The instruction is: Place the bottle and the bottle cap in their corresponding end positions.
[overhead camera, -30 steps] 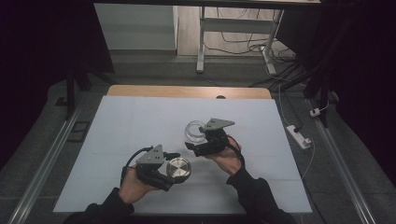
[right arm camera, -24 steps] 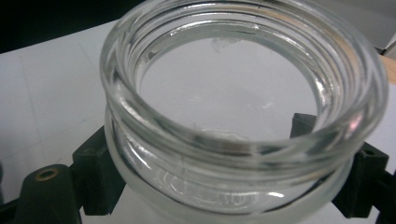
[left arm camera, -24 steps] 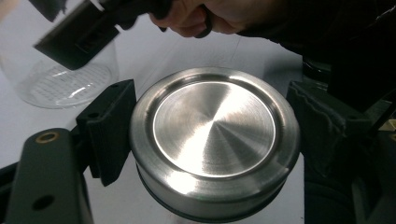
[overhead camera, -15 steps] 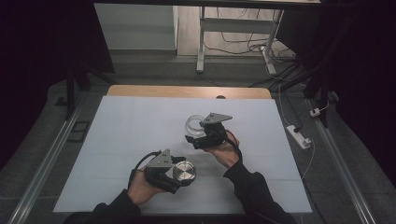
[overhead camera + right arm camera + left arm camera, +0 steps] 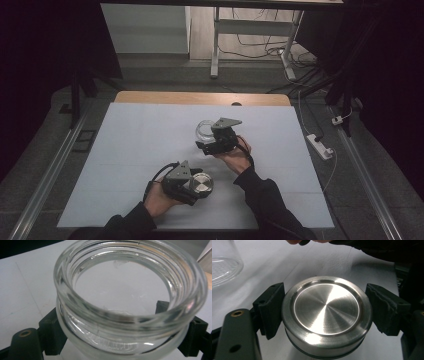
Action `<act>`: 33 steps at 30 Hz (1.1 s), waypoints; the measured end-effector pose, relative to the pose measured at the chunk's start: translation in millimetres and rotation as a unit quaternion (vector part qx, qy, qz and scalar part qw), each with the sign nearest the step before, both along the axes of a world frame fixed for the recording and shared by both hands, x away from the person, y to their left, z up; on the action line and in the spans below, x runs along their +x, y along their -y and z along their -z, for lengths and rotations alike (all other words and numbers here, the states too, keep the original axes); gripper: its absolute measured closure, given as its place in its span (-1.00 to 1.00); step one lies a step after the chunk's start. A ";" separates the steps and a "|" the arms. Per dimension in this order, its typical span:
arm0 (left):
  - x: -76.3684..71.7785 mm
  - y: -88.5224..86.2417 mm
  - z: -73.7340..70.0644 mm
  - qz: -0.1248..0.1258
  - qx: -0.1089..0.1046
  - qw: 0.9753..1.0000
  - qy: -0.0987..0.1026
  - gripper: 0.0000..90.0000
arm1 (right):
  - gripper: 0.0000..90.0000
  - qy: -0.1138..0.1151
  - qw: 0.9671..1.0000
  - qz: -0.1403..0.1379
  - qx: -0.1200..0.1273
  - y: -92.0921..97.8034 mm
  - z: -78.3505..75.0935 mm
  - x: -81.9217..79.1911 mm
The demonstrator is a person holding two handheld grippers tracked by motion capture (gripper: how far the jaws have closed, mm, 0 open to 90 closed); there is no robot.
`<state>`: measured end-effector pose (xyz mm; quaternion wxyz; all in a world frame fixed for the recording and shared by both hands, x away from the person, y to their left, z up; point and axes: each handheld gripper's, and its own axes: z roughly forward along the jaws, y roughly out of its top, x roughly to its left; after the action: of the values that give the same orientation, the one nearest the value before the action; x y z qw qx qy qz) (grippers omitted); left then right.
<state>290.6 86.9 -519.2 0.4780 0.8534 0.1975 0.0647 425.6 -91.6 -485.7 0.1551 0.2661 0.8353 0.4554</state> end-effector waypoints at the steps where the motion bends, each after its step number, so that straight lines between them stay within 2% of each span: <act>1: 1.0 1.1 1.2 0.000 0.000 1.000 -0.001 -0.55 | -0.66 -0.001 1.000 0.000 -0.002 -0.7 0.9 1.2; 13: 9.7 9.9 11.7 -0.010 0.015 1.000 -0.002 -0.55 | -0.66 -0.007 1.000 0.005 -0.017 -8.3 14.9 10.7; 19: 13.0 12.8 15.7 -0.016 0.029 0.999 -0.005 -0.55 | -0.66 -0.010 1.000 0.004 -0.026 -11.2 21.4 11.0; 25: 17.6 14.5 20.1 -0.020 0.050 0.998 -0.018 -0.55 | -0.66 -0.010 0.999 0.009 -0.033 -11.3 26.0 12.8; 33: 18.0 16.9 20.6 -0.021 0.072 0.997 -0.012 -0.55 | -0.66 -0.012 0.999 0.012 -0.037 -11.1 30.4 14.8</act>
<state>308.6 70.0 -539.8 0.4110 0.8822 0.2159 0.0784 440.3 -80.4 -516.1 0.1600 0.2757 0.8502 0.4189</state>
